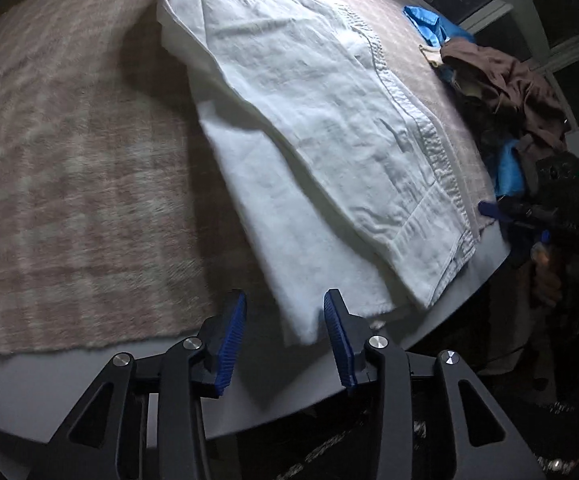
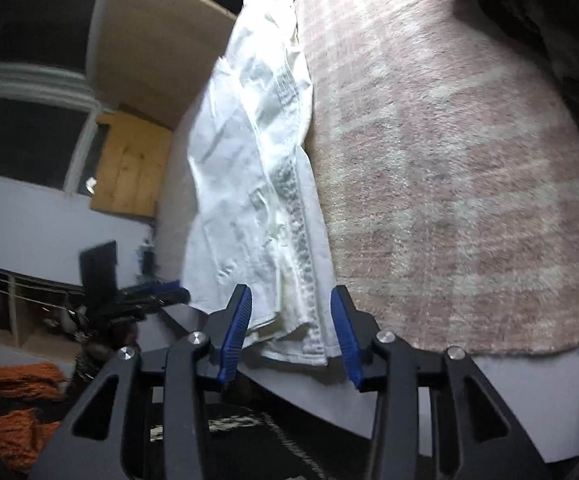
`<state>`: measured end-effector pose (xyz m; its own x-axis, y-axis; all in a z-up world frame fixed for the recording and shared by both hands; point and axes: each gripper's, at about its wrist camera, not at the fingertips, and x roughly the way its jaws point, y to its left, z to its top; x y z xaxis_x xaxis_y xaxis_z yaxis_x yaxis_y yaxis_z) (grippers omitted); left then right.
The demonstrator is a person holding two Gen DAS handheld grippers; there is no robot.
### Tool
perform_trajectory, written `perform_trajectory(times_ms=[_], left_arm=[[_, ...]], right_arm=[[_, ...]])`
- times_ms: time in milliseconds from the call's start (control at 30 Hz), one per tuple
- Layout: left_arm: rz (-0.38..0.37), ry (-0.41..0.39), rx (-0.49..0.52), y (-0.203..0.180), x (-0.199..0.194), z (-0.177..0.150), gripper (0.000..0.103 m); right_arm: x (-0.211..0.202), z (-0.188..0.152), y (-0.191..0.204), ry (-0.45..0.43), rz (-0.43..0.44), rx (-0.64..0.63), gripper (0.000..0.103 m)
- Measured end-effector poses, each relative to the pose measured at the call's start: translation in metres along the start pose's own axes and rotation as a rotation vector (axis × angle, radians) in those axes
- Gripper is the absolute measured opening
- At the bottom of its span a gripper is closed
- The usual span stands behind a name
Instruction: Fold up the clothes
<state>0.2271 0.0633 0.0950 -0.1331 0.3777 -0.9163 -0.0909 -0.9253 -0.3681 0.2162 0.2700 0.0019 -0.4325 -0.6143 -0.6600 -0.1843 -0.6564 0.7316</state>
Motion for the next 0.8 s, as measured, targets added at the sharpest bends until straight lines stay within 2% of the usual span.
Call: perform_trajectory(times_ms=[67,100,133,167,200,233,300,367,400,433,467,500,533,567,600,633,800], left_arm=[[-0.019,-0.005,0.003,0.002,0.005,0.002,0.015],[-0.028,-0.005,0.007,0.003,0.005,0.002,0.002],[-0.036,-0.006,0.011,0.004,0.004,0.003,0.003],[-0.037,-0.007,0.021,0.003,0.0,0.004,0.003],[-0.038,-0.007,0.03,0.003,-0.005,0.006,0.003],[-0.04,-0.008,0.04,0.003,-0.009,0.007,0.003],[-0.026,-0.013,0.057,0.004,-0.014,0.008,0.002],[0.0,-0.019,0.07,0.007,-0.015,0.007,0.003],[-0.007,0.008,0.053,0.012,-0.008,0.007,0.007],[0.027,0.044,0.04,0.017,0.0,0.007,0.012],[0.043,0.053,0.019,0.021,0.003,0.007,0.016],[0.023,0.047,0.01,0.021,0.0,0.006,0.023],[0.003,0.04,0.0,0.021,-0.002,0.005,0.032],[-0.018,0.033,-0.009,0.021,-0.004,0.004,0.037],[-0.038,0.027,-0.018,0.021,-0.006,0.004,0.045],[-0.058,0.021,-0.026,0.02,-0.008,0.003,0.048],[-0.083,0.074,0.015,0.008,0.009,0.003,0.048]], right_arm=[[0.009,0.001,0.008,0.034,-0.033,-0.046,0.041],[0.015,0.0,0.012,0.058,-0.051,-0.073,0.041],[0.022,0.0,0.017,0.08,-0.067,-0.095,0.037],[0.027,0.0,0.022,0.089,-0.076,-0.108,0.019],[0.03,0.001,0.025,0.096,-0.076,-0.115,0.008],[0.028,0.001,0.027,0.094,-0.055,-0.107,0.004],[0.025,0.002,0.026,0.082,-0.022,-0.085,0.004],[0.029,-0.003,0.022,0.111,-0.073,-0.095,0.004],[0.031,-0.005,0.02,0.127,-0.105,-0.098,0.006],[0.032,-0.008,0.018,0.137,-0.138,-0.092,0.007],[0.029,-0.009,0.015,0.132,-0.159,-0.077,0.008],[0.025,-0.009,0.012,0.119,-0.164,-0.058,0.009],[0.016,-0.01,0.01,0.093,-0.145,-0.035,0.022],[0.009,-0.01,0.007,0.068,-0.129,-0.019,0.042],[0.002,-0.011,0.006,0.044,-0.125,-0.021,0.049],[-0.001,-0.011,0.005,0.034,-0.131,-0.03,0.053],[0.016,-0.013,0.01,0.069,-0.164,-0.109,0.053]])
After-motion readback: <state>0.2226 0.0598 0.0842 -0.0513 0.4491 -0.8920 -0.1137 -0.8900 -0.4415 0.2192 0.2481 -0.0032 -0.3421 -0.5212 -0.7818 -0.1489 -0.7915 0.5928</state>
